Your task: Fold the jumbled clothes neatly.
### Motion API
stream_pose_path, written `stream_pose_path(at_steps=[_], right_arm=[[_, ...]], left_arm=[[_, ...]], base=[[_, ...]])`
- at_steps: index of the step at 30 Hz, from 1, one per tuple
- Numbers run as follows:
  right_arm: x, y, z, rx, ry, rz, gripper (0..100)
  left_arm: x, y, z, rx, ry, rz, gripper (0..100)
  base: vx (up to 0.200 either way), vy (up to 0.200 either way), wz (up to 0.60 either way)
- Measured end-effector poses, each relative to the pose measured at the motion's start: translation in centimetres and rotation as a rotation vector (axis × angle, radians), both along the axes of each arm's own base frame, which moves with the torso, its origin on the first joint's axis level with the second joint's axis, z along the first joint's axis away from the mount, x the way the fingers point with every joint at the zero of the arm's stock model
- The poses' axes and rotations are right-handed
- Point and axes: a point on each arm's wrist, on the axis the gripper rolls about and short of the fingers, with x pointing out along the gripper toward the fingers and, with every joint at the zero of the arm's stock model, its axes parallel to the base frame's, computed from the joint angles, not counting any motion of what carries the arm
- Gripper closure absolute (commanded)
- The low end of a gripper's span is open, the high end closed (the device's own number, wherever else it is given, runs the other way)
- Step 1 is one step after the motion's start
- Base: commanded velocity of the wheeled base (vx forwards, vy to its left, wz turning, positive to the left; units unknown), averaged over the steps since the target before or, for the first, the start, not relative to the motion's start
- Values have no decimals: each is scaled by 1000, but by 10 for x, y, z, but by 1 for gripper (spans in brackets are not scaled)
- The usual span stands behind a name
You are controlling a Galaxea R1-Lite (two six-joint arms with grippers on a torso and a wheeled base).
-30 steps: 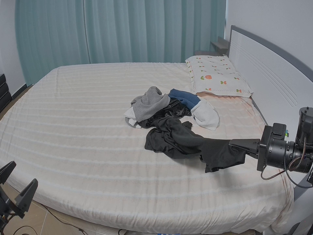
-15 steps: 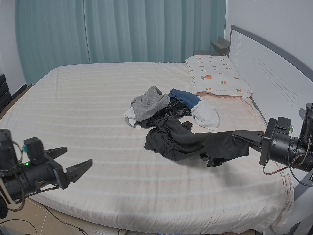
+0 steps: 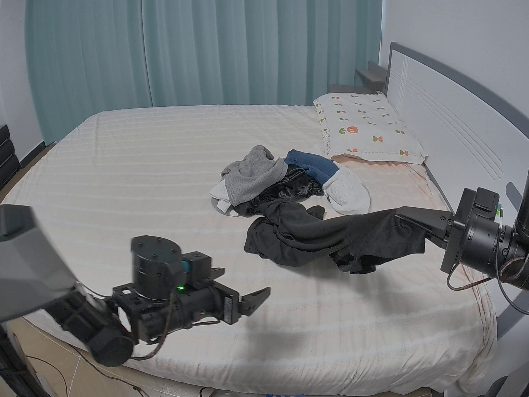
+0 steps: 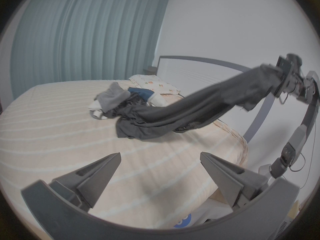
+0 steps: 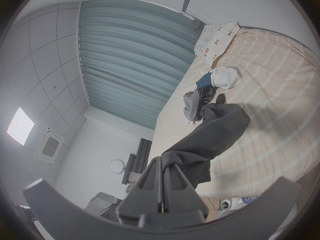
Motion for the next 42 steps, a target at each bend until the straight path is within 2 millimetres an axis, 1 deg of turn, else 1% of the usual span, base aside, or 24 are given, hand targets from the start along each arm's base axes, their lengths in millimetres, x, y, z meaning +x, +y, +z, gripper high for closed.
stream_pose_path(at_steps=[4,7,10,17,29,35,42], right_arm=[[-3,2,3,9,-12,9,100],[-5,3,4,11,-18,13,100],[-7,3,6,16,-26,18,100],[-15,2,13,32,-54,33,100],[-25,-3,22,55,-96,45,100],[-30,-6,27,71,-120,53,100],[-31,-8,28,79,-126,51,100]], left_arm=[[18,-31,-21,-6,3,-32,0],[31,-48,-33,-13,-5,-43,0],[44,-62,-43,-20,-16,-45,0],[70,-85,-64,-20,-54,19,0],[108,-101,-80,-141,-77,130,0],[128,-100,-98,-174,-67,198,0],[154,-98,-118,-176,-105,306,0]], base=[[0,0,0],[0,0,0],[0,0,0],[0,0,0],[0,0,0],[0,0,0],[0,0,0]])
